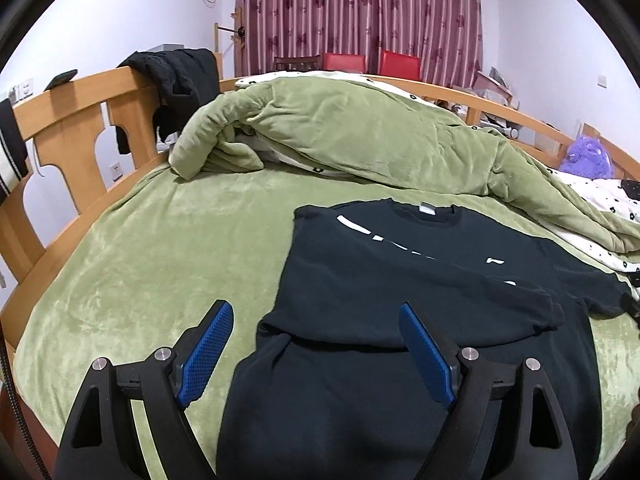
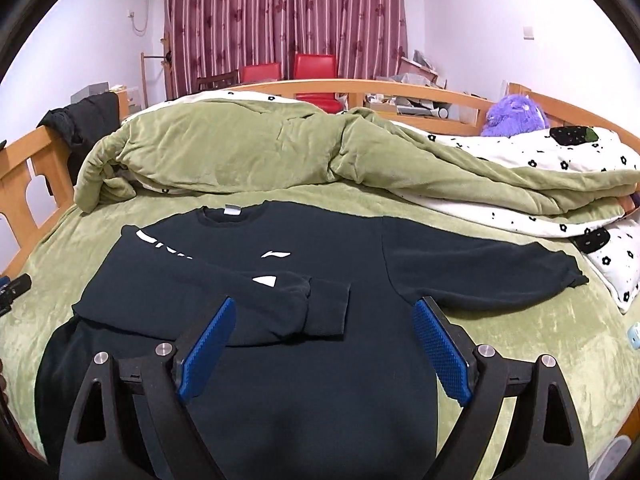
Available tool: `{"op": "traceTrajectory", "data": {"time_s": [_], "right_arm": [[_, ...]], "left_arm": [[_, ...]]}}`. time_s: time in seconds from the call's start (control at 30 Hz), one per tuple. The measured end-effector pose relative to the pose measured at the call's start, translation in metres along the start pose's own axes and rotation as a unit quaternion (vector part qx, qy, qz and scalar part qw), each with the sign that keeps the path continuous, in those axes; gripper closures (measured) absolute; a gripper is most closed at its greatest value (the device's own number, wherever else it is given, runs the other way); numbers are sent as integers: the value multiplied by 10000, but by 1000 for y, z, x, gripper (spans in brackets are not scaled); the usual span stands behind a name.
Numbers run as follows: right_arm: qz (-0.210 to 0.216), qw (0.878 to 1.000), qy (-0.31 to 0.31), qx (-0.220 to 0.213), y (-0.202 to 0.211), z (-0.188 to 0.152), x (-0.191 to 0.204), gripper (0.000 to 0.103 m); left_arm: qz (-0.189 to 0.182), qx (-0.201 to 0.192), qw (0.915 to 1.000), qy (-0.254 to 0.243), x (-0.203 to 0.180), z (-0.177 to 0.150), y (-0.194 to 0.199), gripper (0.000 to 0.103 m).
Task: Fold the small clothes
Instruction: 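Move the right tool toward the other outstretched sleeve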
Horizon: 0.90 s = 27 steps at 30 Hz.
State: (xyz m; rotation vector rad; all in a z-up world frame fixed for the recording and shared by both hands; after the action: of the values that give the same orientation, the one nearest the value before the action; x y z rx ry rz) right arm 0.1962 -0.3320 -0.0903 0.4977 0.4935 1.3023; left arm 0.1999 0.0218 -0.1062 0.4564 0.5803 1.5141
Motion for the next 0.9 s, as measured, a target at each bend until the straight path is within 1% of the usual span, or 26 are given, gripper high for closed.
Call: {"op": "traceTrajectory", "data": {"time_s": [0.1, 0.23, 0.3, 0.4, 0.47, 0.53, 0.6, 0.77, 0.8, 0.87, 0.9], "right_arm": [[82, 9999, 96, 111, -10, -2, 4, 14], [23, 9998, 181, 127, -16, -3, 4, 14], [76, 9996, 165, 235, -19, -4, 4, 14], [135, 9989, 155, 416, -21, -8, 4, 14], [125, 9990, 174, 387, -19, -10, 4, 14], [44, 9995, 160, 264, -14, -11, 2, 14], [65, 9998, 114, 172, -10, -11, -1, 14], [-23, 9998, 23, 172, -9, -10, -9, 14], [-35, 9998, -12, 179, -9, -10, -11, 14], [97, 9996, -116, 256, -10, -8, -16, 21], [173, 9993, -149, 297, -10, -6, -18, 27]], "left_arm": [[-113, 82, 9999, -19, -7, -1, -3, 19], [-88, 102, 9997, -210, -17, 1, -5, 19], [-40, 68, 9998, -193, -21, 2, -5, 19], [-108, 80, 9998, -155, -25, 1, -7, 19], [-135, 107, 9997, -183, -28, 0, -9, 19], [-163, 161, 9996, -186, -30, 0, -12, 19], [-262, 238, 9993, -101, -32, -1, -15, 19], [-391, 273, 9989, -5, -38, 0, -20, 19], [-401, 261, 9989, -10, -39, 1, -21, 19], [-413, 233, 9989, -22, -41, 4, -22, 19], [-412, 221, 9989, -27, -42, 5, -23, 19]]}}
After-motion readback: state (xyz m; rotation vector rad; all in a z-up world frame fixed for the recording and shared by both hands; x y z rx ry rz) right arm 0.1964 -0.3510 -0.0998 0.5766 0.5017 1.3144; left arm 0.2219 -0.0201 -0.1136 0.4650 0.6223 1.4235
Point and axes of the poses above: each gripper's, at about its wrist camera, not at the fingertips, and y roughly against the way its jaws point, x to its left, z to its top, the point moved 5 cm from there along -y, roughly the way its jaws point, and after that the axes turned 7 degrees about -z, right-handed, at the moved point
